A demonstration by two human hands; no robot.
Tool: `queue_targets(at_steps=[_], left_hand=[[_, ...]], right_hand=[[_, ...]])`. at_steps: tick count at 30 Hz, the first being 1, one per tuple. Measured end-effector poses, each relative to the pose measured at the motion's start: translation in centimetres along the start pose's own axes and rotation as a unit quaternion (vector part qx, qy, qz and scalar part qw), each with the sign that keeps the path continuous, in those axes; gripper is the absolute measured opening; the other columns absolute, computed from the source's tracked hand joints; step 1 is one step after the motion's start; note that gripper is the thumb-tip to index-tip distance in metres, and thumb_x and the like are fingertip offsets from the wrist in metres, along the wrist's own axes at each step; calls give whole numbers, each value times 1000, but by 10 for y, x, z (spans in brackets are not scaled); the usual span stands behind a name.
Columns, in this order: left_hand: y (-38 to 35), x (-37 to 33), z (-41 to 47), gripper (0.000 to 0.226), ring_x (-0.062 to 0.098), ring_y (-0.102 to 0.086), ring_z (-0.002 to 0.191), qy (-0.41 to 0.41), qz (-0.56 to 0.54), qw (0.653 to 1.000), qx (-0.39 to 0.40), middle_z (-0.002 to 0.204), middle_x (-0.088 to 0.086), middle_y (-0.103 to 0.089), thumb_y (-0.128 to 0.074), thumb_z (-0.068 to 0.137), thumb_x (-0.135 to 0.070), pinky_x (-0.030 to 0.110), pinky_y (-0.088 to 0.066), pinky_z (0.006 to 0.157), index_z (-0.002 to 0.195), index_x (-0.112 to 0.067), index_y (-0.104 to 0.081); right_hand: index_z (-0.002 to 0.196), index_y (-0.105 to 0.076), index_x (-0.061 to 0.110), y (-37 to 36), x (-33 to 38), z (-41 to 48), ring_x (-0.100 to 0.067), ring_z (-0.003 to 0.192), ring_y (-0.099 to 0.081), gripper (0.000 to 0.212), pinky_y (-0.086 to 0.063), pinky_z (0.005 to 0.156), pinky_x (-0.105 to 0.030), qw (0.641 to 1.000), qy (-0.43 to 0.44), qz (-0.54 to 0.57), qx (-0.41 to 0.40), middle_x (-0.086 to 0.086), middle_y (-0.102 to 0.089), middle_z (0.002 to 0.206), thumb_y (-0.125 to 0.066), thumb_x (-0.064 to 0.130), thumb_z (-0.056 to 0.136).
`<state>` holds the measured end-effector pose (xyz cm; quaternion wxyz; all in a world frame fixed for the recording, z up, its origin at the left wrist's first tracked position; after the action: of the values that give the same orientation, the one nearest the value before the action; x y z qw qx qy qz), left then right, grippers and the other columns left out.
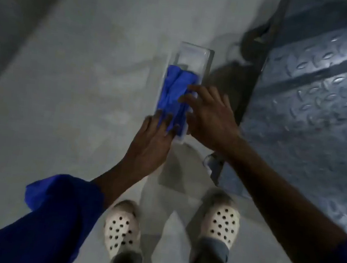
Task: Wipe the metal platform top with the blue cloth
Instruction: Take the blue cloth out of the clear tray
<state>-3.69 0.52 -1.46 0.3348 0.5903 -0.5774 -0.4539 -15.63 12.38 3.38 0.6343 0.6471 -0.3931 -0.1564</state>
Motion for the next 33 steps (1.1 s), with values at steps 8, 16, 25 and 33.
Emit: queue_targets(at_steps=[8,16,25,33], left_hand=[[-48,4,39,72,58,-40,149,4,-7,1000,-10,167,29,-38,-72,91,2,57,-63,93,159,0,-46],[-39,-4,78,34,42,-63,125,84,57,995,22,138,21,-62,-46,108,-4,47,-54,101,140,1,-58],[-36,18,75,33,41,-68,115,92,-38,995,10,125,21,-71,-48,105,-5,45,-53,93,129,-8,-72],[-20,14,48,47,42,-58,136,27,42,998,28,157,19,-53,-51,106,-6,46,-51,97,152,-17,-53]], right_hand=[[136,-72,29,-72,-37,69,-46,145,-46,46,-41,115,-56,986,128,-64,84,-23,-51,156,-77,22,91],[159,-43,39,-73,-12,97,-35,140,-46,55,-44,112,-44,945,185,-195,188,-11,-36,162,-58,38,107],[131,-73,23,-73,-6,104,-29,121,-59,36,-46,102,-40,957,151,-147,199,-8,-62,136,-73,24,94],[116,-80,20,-40,-22,93,-31,112,-67,30,-50,97,-41,984,139,-55,99,-8,-75,117,-75,20,87]])
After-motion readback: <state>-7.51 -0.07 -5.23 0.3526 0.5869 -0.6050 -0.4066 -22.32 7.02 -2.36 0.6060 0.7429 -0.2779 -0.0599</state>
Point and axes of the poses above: each hand's wrist, its own z-axis towards the middle knuckle, its own y-axis out of the back of the hand, x = y × z, the point moved 4 cm from there along z, towards the middle knuckle
